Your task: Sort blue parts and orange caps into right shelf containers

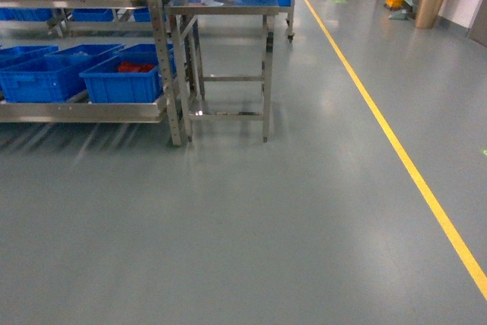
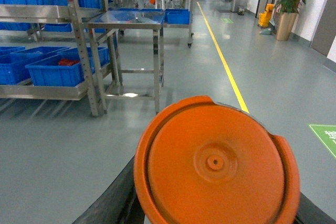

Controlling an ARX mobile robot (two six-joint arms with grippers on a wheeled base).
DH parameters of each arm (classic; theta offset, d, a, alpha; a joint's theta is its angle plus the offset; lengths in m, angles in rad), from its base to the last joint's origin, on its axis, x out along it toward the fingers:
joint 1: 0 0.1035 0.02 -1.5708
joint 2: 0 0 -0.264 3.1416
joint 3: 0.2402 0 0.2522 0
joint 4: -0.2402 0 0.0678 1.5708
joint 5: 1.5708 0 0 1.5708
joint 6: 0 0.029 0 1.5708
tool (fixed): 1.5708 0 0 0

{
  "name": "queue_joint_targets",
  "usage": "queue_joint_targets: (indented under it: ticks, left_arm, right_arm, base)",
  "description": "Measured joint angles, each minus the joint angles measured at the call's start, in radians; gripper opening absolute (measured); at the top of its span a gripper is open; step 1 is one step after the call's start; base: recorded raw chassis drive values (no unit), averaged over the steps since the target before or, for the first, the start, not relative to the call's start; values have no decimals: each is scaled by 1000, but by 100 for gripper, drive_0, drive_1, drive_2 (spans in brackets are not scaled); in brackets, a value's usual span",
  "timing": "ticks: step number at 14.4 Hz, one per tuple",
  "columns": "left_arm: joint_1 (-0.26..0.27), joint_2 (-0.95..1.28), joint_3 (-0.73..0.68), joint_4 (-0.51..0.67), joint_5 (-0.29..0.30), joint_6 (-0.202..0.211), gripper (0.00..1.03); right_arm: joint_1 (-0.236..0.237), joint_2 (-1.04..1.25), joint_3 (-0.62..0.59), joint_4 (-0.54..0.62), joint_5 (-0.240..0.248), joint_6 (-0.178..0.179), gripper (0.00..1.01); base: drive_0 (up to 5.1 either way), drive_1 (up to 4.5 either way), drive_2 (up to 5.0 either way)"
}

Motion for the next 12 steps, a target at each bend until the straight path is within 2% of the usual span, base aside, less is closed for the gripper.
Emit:
queue_joint_targets:
  ticks: [12]
  left_arm:
    - [0,0,0,0,0,0,43]
  right_arm:
    - [0,0,0,0,0,0,45]
  base:
    - [3,434,-427]
